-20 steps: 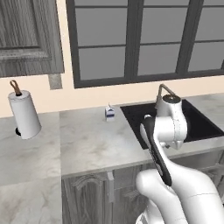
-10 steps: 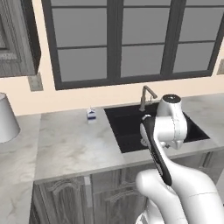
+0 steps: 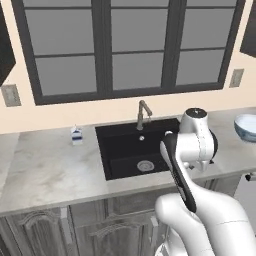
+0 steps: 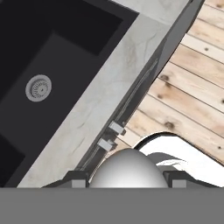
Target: Gather the eggs and milk located in the vicinity of the sink area and place them right next to the bowl.
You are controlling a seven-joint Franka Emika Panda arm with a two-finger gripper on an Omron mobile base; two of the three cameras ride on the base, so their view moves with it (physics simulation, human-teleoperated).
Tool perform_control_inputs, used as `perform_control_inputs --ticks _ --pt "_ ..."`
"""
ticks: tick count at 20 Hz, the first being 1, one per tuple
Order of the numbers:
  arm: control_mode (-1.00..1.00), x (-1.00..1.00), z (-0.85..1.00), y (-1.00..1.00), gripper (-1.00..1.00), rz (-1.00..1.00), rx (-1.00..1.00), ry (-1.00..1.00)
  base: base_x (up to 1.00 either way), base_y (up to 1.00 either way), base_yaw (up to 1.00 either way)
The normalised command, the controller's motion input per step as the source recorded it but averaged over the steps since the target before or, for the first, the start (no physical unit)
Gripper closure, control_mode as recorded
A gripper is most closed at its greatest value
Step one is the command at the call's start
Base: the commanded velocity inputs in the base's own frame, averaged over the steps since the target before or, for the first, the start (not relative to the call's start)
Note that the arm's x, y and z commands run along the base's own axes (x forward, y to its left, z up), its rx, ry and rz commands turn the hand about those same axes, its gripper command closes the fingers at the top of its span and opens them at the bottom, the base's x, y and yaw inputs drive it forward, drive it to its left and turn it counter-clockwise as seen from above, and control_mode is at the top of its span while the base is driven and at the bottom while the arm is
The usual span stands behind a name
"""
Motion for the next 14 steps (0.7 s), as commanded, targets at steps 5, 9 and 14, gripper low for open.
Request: perform_control_inputs --ticks 5,9,14 --pt "1.00 0.00 0.00 0.00 1.00 0.00 0.00 0.00 0.22 -0.64 0.08" --pt "1.00 0.00 0.00 0.00 1.00 0.00 0.00 0.00 0.23 -0.62 0.12" --pt "1.00 0.00 0.00 0.00 1.00 0.00 0.00 0.00 0.25 -0.55 0.09"
